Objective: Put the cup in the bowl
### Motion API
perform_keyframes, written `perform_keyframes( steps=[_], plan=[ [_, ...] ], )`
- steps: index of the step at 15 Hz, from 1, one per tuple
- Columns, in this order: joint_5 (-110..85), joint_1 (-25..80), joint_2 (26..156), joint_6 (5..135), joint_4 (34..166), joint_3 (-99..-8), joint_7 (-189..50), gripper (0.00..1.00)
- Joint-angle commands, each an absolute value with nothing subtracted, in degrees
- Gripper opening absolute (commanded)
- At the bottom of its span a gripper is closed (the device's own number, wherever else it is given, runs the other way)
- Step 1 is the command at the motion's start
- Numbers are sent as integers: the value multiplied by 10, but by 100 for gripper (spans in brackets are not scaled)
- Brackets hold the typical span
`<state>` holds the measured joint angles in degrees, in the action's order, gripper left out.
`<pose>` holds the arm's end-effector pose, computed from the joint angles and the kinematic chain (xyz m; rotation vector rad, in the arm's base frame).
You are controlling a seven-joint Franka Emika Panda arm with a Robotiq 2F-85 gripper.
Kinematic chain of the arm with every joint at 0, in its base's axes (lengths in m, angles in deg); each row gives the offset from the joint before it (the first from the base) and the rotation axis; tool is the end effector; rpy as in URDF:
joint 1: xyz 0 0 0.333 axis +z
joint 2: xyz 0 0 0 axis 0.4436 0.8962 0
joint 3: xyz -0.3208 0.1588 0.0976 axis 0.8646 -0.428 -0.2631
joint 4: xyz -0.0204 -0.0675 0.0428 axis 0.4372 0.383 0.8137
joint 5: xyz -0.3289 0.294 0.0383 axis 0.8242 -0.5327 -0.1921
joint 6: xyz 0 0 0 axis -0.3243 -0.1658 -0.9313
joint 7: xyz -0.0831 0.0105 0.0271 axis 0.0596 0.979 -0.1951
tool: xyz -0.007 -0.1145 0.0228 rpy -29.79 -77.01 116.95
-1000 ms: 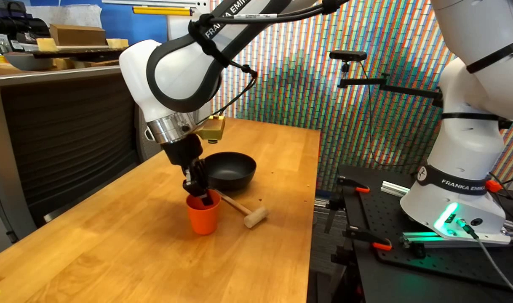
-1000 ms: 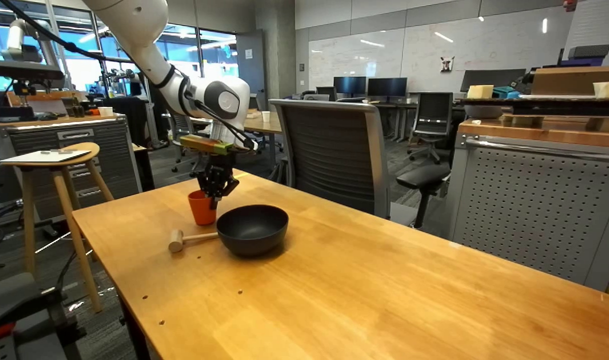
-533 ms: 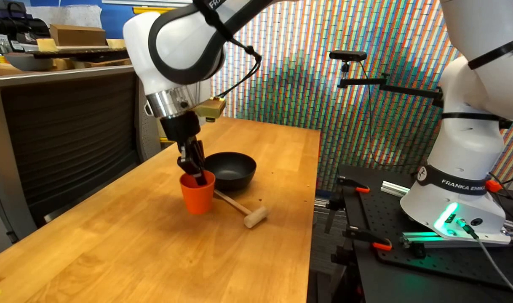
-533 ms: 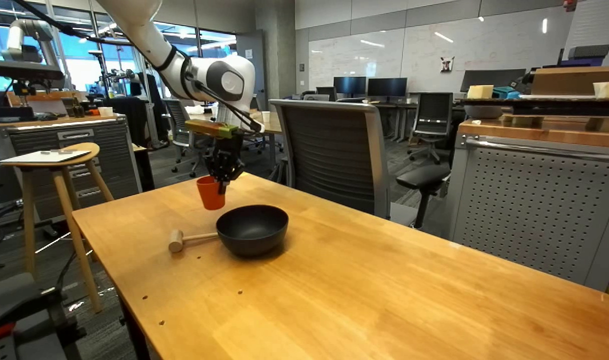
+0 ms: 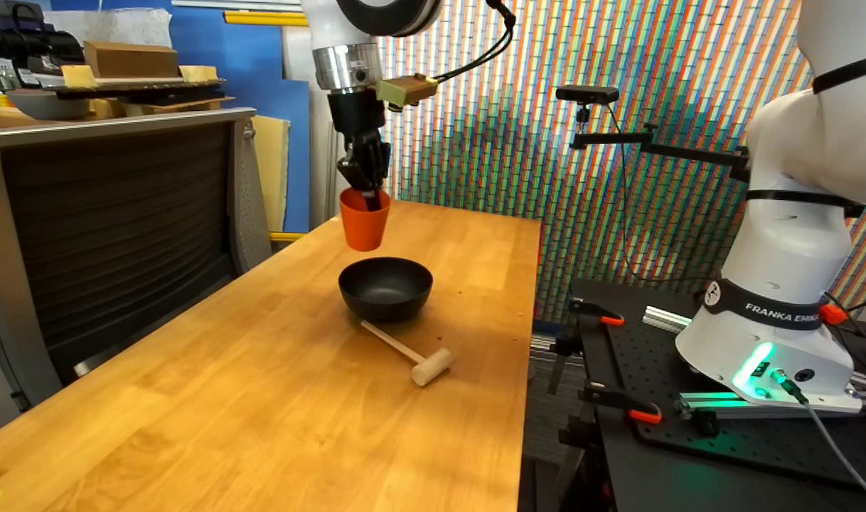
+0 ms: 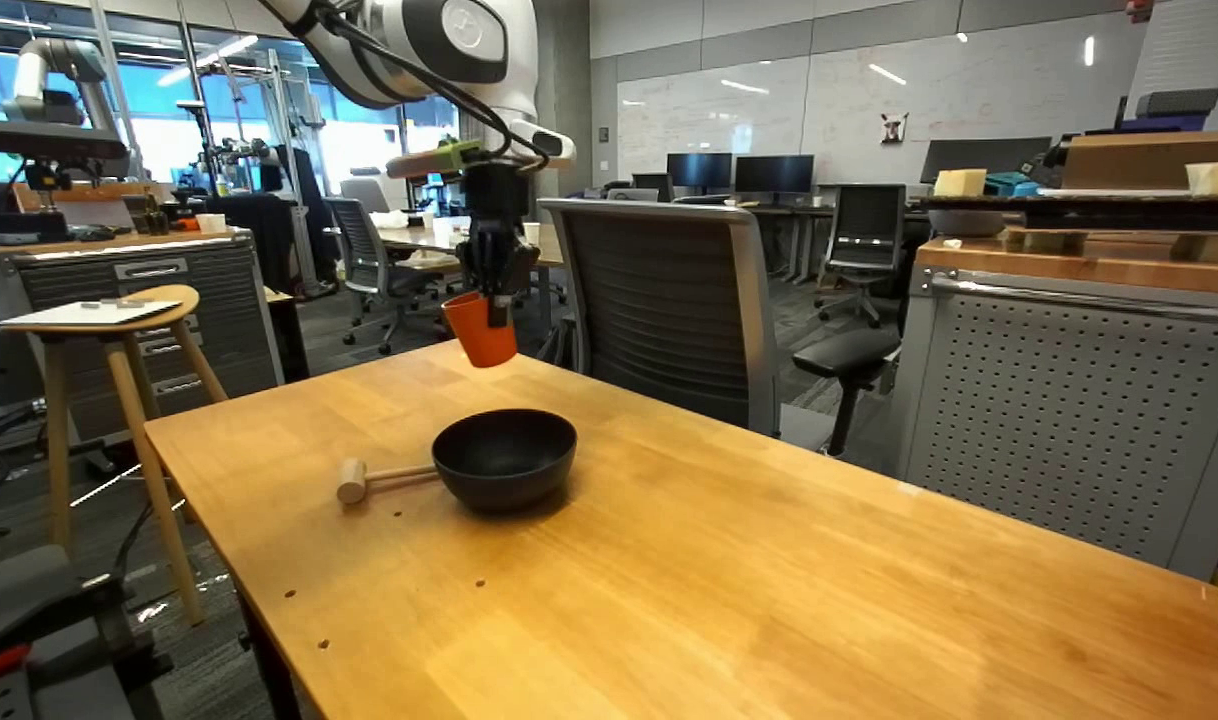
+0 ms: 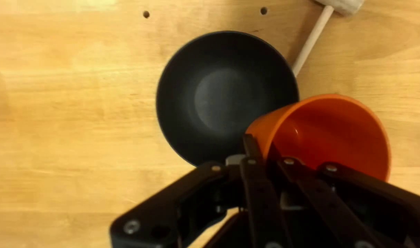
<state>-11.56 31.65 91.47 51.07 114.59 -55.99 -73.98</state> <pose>0.6623 0.0402 0.3635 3.0485 -0.0788 -0.2113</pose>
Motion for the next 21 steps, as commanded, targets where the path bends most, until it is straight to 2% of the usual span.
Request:
perform_keyframes(
  steps=[1, 12, 13, 14, 15, 21],
  plan=[
    [-100, 303, 894, 537, 1205, -549, -797, 1],
    [-129, 275, 1011, 602, 1203, -538, -806, 3],
    [-131, 274, 1020, 602, 1197, -538, -804, 31],
    [-137, 272, 1023, 603, 1196, -540, -799, 32],
    [-142, 272, 1021, 602, 1198, -543, -795, 37],
    [-107, 304, 902, 616, 1247, -562, -777, 84]
  ],
)
